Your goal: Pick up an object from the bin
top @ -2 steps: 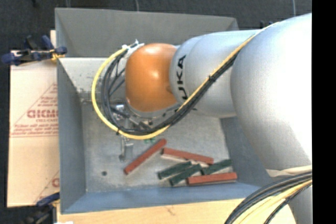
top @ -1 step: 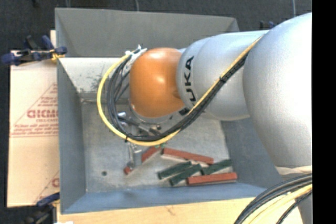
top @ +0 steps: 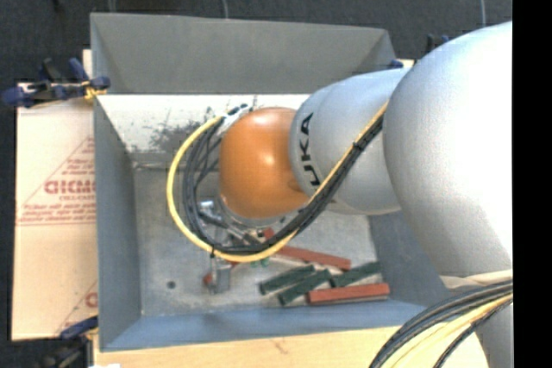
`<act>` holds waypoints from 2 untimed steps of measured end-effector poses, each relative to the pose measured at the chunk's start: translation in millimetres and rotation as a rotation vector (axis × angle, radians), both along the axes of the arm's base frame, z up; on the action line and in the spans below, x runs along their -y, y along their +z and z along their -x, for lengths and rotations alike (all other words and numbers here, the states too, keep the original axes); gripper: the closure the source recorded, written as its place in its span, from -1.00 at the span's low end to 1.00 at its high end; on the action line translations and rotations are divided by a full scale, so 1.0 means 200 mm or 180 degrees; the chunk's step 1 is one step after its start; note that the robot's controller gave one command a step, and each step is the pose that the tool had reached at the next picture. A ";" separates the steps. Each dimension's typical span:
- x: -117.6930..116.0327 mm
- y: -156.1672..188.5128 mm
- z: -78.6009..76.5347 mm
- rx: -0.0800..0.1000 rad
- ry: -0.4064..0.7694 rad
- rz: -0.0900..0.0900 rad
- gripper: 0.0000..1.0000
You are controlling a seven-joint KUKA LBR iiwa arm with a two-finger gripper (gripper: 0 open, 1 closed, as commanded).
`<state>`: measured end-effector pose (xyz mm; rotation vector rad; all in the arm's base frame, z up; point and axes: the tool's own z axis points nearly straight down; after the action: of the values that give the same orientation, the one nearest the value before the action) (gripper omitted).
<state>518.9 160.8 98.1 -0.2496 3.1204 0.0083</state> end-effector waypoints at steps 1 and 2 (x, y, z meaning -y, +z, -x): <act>0.08 -0.14 0.04 -0.0017 0.0760 0.0016 1.00; 0.07 -0.14 0.04 -0.0018 0.0757 0.0015 1.00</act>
Offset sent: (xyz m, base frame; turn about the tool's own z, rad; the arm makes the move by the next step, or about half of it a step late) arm 0.0000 0.0000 0.0000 0.0000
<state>511.6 145.9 70.9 -0.6193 3.0754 0.0036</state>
